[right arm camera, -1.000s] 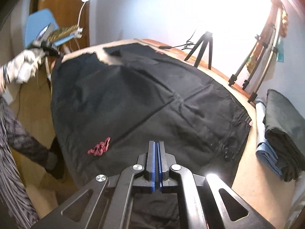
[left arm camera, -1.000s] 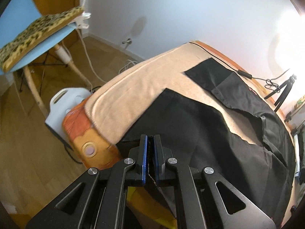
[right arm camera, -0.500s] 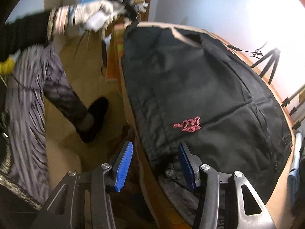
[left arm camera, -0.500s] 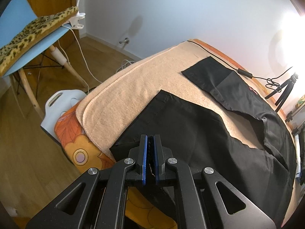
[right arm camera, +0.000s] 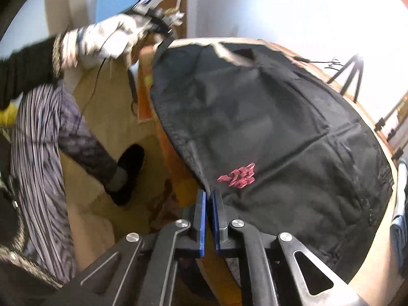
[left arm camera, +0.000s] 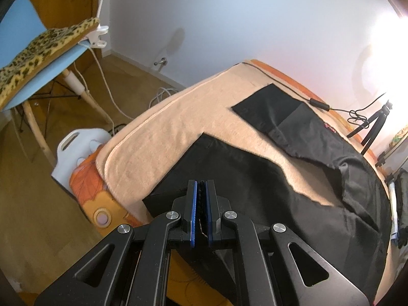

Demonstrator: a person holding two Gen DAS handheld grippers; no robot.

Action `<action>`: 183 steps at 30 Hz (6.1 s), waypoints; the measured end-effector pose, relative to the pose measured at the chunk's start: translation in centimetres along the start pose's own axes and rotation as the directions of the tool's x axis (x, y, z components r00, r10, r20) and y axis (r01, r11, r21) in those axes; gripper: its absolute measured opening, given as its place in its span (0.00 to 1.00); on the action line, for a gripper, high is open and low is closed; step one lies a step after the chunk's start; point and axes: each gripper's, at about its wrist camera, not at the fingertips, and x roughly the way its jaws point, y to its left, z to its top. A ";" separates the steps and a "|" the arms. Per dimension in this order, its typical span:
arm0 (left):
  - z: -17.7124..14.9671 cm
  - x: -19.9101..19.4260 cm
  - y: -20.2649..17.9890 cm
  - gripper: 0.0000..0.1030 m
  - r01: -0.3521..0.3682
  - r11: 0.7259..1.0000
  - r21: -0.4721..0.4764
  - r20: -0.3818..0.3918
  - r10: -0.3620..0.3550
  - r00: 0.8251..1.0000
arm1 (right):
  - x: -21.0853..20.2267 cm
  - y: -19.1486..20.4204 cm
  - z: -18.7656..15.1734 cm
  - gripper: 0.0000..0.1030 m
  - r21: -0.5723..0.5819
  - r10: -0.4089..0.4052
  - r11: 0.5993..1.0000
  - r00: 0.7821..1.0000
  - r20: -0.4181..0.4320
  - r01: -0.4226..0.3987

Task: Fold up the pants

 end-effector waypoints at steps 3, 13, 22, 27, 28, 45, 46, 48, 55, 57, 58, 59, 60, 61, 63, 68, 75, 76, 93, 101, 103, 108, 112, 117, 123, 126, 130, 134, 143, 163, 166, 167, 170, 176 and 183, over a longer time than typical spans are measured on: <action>1.2 0.1 -1.0 0.05 0.001 1.000 0.016 0.014 -0.001 1.000 | -0.6 -1.4 1.5 0.00 0.012 -0.073 0.997 0.997 0.030 0.073; 3.6 3.7 -3.3 0.06 -0.007 0.997 0.073 -0.032 0.009 0.999 | 1.8 -7.9 4.3 0.00 0.123 -0.203 0.971 0.978 -0.038 0.206; 4.3 1.8 -0.2 0.42 0.007 1.000 0.026 -0.014 -0.007 1.000 | 2.5 -8.9 4.0 0.00 0.132 -0.173 0.975 0.983 -0.054 0.178; 3.1 2.4 -1.1 0.52 0.010 0.993 0.121 -0.059 -0.003 0.998 | 2.7 -8.5 4.1 0.01 0.110 -0.186 0.975 0.981 -0.060 0.191; 2.9 2.9 -1.4 0.53 0.001 0.989 0.149 -0.070 0.010 0.997 | 2.7 -8.4 4.1 0.01 0.110 -0.184 0.976 0.981 -0.060 0.190; 0.5 6.0 -4.2 0.61 -0.121 0.882 0.455 -0.038 0.155 0.987 | 3.0 -8.2 3.7 0.01 0.125 -0.177 0.975 0.982 -0.072 0.184; 0.6 6.2 -4.2 0.61 -0.121 0.877 0.464 -0.038 0.157 0.987 | 3.1 -8.2 3.7 0.01 0.125 -0.177 0.975 0.982 -0.073 0.185; 0.7 6.7 -4.4 0.61 -0.114 0.866 0.487 -0.030 0.147 0.989 | 3.2 -8.2 3.6 0.01 0.127 -0.175 0.975 0.981 -0.078 0.184; 0.3 6.3 -3.9 0.56 -0.061 0.858 0.509 -0.029 0.088 0.996 | 3.6 -8.4 3.3 0.02 0.144 -0.162 0.974 0.983 -0.086 0.174; 0.2 6.2 -3.9 0.25 0.007 0.868 0.497 -0.064 0.028 0.998 | 3.7 -8.4 3.3 0.02 0.144 -0.162 0.974 0.983 -0.089 0.173; 0.1 6.1 -4.0 0.16 0.049 0.872 0.487 -0.088 -0.007 0.996 | 3.7 -8.4 3.3 0.02 0.141 -0.163 0.974 0.983 -0.090 0.174; -0.1 6.0 -4.2 0.09 0.058 0.869 0.491 -0.091 -0.015 0.996 | 3.8 -8.3 3.4 0.02 0.138 -0.165 0.975 0.982 -0.090 0.176; -0.5 5.9 -4.7 0.02 0.051 0.856 0.514 -0.086 -0.008 0.996 | 3.8 -8.4 3.4 0.02 0.136 -0.166 0.975 0.982 -0.091 0.177; -0.9 5.8 -5.0 0.00 0.050 0.847 0.529 -0.083 -0.007 0.996 | 3.8 -8.3 3.4 0.02 0.135 -0.167 0.975 0.982 -0.092 0.179; -1.1 5.5 -5.1 0.00 0.053 0.852 0.521 -0.084 -0.011 0.996 | 3.8 -8.3 3.4 0.02 0.136 -0.169 0.974 0.981 -0.091 0.180; -0.4 5.1 -4.6 0.15 0.017 0.857 0.516 -0.049 0.010 0.999 | 3.5 -8.2 3.3 0.02 0.141 -0.168 0.974 0.983 -0.079 0.178; 1.0 6.7 -4.7 0.55 0.040 0.845 0.533 -0.069 -0.004 0.998 | 3.6 -8.1 3.3 0.02 0.141 -0.173 0.973 0.981 -0.084 0.184; 1.1 6.7 -4.1 0.55 0.054 0.852 0.522 -0.076 -0.016 0.997 | 3.7 -8.1 3.2 0.02 0.144 -0.171 0.973 0.981 -0.086 0.182; 0.5 3.6 -3.4 0.07 0.087 0.882 0.463 -0.019 -0.089 0.996 | 2.9 -8.3 3.3 0.02 0.159 -0.169 0.971 0.984 -0.063 0.177; 3.8 -2.8 -2.9 0.07 0.142 0.925 0.353 0.157 -0.209 0.965 | -0.4 -7.8 5.1 0.01 0.154 -0.210 0.967 0.977 0.024 0.204; 4.7 -3.2 -3.7 0.07 0.155 0.929 0.335 0.188 -0.227 0.955 | -1.5 -7.7 5.8 0.01 0.133 -0.248 0.962 0.968 0.047 0.240; 7.3 -4.6 -5.7 0.07 0.165 0.928 0.333 0.254 -0.256 0.933 | -4.4 -9.8 8.4 0.00 0.146 -0.323 0.940 0.941 0.099 0.307; 9.6 -5.2 -7.0 0.07 0.167 0.930 0.327 0.300 -0.269 0.915 | -5.9 -12.2 11.4 0.00 0.113 -0.402 0.914 0.909 0.113 0.390; 12.7 -4.3 -9.2 0.07 0.146 0.934 0.327 0.334 -0.259 0.906 | -5.7 -15.3 15.0 0.00 0.074 -0.470 0.883 0.876 0.108 0.464; 15.9 -0.6 -12.6 0.07 0.098 0.936 0.338 0.333 -0.217 0.917 | -2.2 -19.7 17.7 0.00 0.028 -0.534 0.845 0.843 0.064 0.533; 17.1 2.2 -14.4 0.07 0.070 0.936 0.345 0.310 -0.184 0.933 | 0.2 -23.0 18.9 0.00 0.016 -0.570 0.821 0.821 0.039 0.570; 17.8 6.8 -16.0 0.07 0.029 0.938 0.344 0.260 -0.126 0.957 | 3.1 -26.6 19.9 0.00 0.018 -0.585 0.811 0.811 0.008 0.585; 18.0 10.5 -17.2 0.07 -0.012 0.935 0.355 0.216 -0.070 0.974 | 7.0 -29.2 20.0 0.00 -0.002 -0.587 0.809 0.809 -0.033 0.587; 18.2 17.6 -20.4 0.07 -0.121 0.908 0.402 0.178 0.053 0.983 | 12.7 -32.6 19.7 0.00 -0.023 -0.621 0.783 0.779 -0.088 0.621; 14.5 10.6 -22.4 0.44 -0.144 0.858 0.493 0.260 0.013 0.966 | -1.8 -39.4 7.7 0.44 0.574 -0.434 0.712 0.896 -0.092 0.404; 10.8 6.9 -23.5 0.44 -0.099 0.822 0.561 0.243 -0.050 0.969 | -2.3 -39.2 5.5 0.44 0.622 -0.391 0.696 0.916 -0.093 0.360; 10.0 6.2 -23.7 0.44 -0.083 0.817 0.570 0.233 -0.064 0.970 | -2.1 -39.0 4.9 0.44 0.635 -0.371 0.691 0.923 -0.097 0.345; 6.6 4.2 -24.4 0.45 0.004 0.804 0.595 0.161 -0.124 0.979 | -0.4 -37.9 4.0 0.44 0.659 -0.321 0.693 0.943 -0.083 0.294; 1.5 1.0 -27.2 0.45 0.145 0.766 0.626 0.055 -0.229 0.972 | 1.8 -35.5 2.4 0.46 0.685 -0.215 0.700 0.974 -0.070 0.204; -3.8 -1.6 -30.4 0.45 0.294 0.731 0.615 -0.061 -0.328 0.943 | 3.0 -33.8 1.5 0.60 0.674 -0.235 0.700 0.967 -0.093 0.235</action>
